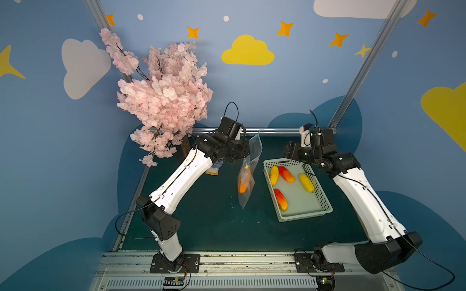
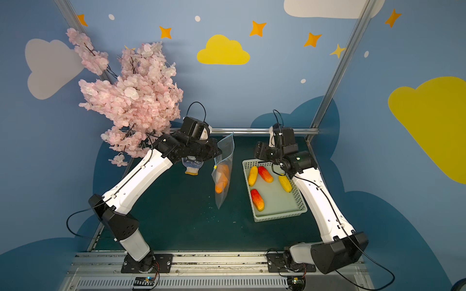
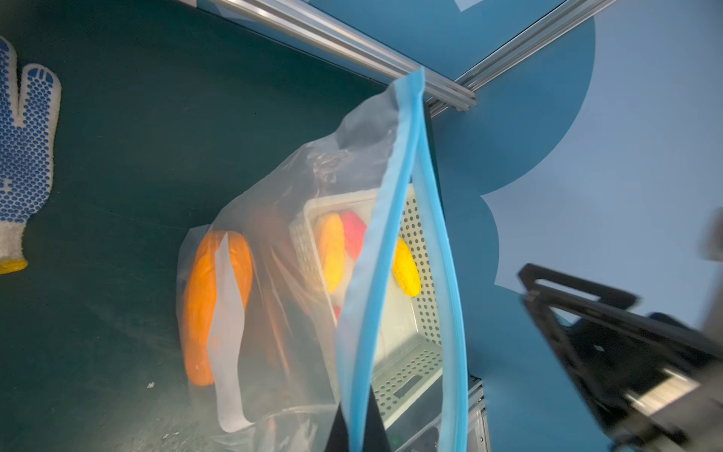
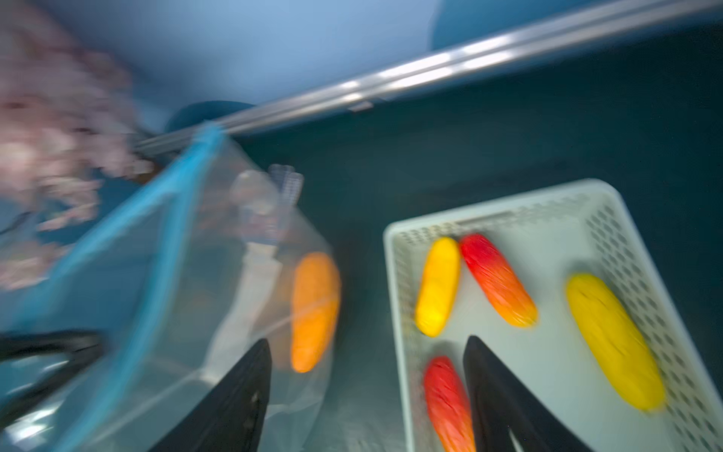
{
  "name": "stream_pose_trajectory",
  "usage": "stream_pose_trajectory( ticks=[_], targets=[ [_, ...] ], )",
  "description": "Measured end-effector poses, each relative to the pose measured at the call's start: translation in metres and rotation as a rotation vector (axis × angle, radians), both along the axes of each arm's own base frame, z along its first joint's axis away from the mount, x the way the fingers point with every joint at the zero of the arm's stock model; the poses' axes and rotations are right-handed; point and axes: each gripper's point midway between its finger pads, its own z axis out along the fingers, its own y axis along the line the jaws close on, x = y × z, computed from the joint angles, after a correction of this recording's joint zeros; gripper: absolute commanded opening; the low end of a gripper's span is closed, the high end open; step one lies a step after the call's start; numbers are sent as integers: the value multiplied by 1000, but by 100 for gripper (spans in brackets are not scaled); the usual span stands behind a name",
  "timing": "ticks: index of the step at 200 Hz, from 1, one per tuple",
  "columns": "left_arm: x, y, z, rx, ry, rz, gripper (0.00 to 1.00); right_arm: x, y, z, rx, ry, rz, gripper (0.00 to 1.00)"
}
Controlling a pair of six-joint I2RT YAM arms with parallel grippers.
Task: Place the mango in a zip-top bag and seal the zipper
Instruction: Place the mango in the zipper food storage bag, then pick up the mango from the basket.
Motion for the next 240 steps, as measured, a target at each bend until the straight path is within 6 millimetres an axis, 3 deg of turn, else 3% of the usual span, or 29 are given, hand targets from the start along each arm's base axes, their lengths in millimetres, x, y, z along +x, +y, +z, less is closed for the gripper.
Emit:
stream_pose_trajectory(
  ticks=[10, 25, 38, 52, 76, 90, 118, 173, 206, 228, 240],
  targets=[
    [-1, -1, -2, 2, 3, -3, 3, -2, -16, -45, -33, 110, -51, 76],
    [-3, -3, -6, 8, 12, -10, 3, -4, -20, -104, -80, 263, -66, 77],
    [-5, -3, -8, 13, 17, -14, 3, 3, -20, -138, -101, 361, -82, 77],
    [-7, -5, -9, 16, 19, -19, 3, 18, -14, -157, -102, 448, -90, 77],
    [-8, -6, -9, 18, 17, -24, 3, 63, 6, -167, -59, 493, -64, 77],
    [-8, -7, -9, 18, 17, -27, 3, 73, 14, -179, -41, 515, -59, 77],
    [-9, -7, -9, 20, 15, -31, 3, 68, 25, -206, -22, 614, -62, 77],
    [-9, -7, -9, 24, 12, -35, 3, 49, 45, -216, -10, 693, -67, 71],
    [-9, -6, -10, 34, 12, -34, 3, 34, 45, -224, -59, 729, -95, 67],
    [-9, -6, -10, 34, 11, -34, 3, 32, 43, -226, -71, 740, -106, 56],
    [-9, -6, -10, 34, 11, -35, 3, 36, 42, -230, -71, 743, -108, 42]
  ],
)
